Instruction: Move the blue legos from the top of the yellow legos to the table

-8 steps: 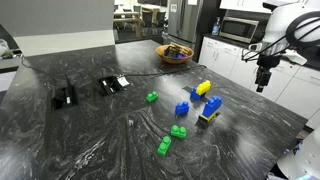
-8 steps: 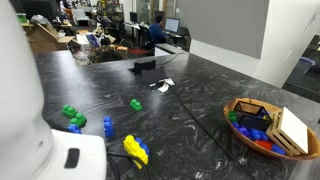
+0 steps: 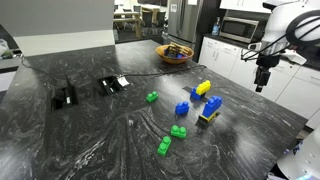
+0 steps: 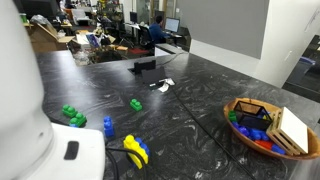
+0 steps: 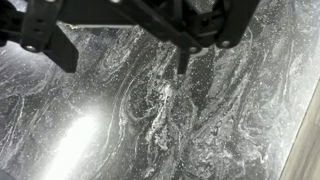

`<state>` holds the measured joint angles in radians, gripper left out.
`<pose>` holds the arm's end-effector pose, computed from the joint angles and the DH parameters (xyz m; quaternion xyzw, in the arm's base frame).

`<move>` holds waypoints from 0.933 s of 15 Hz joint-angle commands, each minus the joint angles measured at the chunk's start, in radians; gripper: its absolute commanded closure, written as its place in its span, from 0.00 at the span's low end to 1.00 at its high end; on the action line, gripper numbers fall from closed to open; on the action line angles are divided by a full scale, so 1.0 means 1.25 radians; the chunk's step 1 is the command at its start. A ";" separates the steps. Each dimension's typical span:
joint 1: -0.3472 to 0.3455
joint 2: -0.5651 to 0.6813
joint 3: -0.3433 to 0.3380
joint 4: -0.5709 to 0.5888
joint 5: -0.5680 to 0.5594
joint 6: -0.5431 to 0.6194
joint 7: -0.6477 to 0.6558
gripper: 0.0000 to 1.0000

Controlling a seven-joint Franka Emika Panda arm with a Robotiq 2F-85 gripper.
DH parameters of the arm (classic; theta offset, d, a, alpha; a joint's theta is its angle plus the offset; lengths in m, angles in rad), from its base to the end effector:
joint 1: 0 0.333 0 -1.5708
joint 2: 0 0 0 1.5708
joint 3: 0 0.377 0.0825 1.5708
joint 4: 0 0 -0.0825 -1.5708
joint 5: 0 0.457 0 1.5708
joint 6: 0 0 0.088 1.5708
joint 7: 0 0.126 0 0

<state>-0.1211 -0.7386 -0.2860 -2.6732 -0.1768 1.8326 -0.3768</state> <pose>0.3098 -0.1479 0.4366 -0.9968 -0.0545 0.0504 0.0310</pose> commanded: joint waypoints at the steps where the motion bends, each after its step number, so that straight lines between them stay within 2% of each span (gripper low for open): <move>1: 0.011 0.040 0.036 0.031 0.056 0.006 0.083 0.00; 4: 0.012 0.077 0.089 0.054 0.116 0.029 0.228 0.00; 7: -0.007 0.130 0.153 0.073 0.110 0.089 0.388 0.00; 8: 0.011 0.090 0.128 0.050 0.114 0.071 0.319 0.00; 10: 0.007 0.121 0.148 0.062 0.113 0.086 0.371 0.00; 14: -0.002 0.127 0.148 0.067 0.112 0.087 0.377 0.00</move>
<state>-0.1106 -0.5805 -0.1124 -2.5905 -0.0434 1.9424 0.1011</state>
